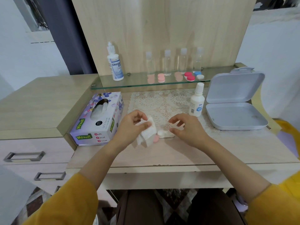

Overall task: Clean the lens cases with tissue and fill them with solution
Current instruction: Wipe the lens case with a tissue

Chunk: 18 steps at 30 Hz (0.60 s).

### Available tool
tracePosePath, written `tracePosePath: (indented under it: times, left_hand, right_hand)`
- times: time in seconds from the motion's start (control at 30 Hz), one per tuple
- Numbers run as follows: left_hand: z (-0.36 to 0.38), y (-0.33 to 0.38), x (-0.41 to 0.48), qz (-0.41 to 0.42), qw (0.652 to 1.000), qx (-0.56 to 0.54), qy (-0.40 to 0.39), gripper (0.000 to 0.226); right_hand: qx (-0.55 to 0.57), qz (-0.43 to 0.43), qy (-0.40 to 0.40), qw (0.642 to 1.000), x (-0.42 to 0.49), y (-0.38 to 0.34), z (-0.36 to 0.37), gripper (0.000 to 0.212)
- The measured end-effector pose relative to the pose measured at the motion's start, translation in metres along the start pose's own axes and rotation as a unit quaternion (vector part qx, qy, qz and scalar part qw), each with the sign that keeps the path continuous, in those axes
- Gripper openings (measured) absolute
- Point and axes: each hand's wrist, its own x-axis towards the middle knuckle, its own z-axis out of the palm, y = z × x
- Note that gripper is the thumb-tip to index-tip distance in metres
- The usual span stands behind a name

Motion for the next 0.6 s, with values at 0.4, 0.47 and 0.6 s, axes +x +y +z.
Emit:
tracePosePath:
  times: [0.4,0.47,0.6]
  left_hand:
    - [0.015,-0.008,0.007,-0.026,0.992,0.044,-0.113,0.021]
    - [0.019,-0.014,0.009,-0.019,0.992,0.061,-0.109,0.022]
    - [0.029,-0.025,0.012,0.039,0.992,0.096,-0.076,0.024]
  right_hand:
    - [-0.115,-0.007,-0.044,0.992,0.003,0.013,0.011,0.019]
    - [-0.09,-0.019,-0.028,0.995,0.001,0.015,0.013,0.015]
    - [-0.057,-0.052,0.005,0.997,-0.006,0.018,0.018,0.009]
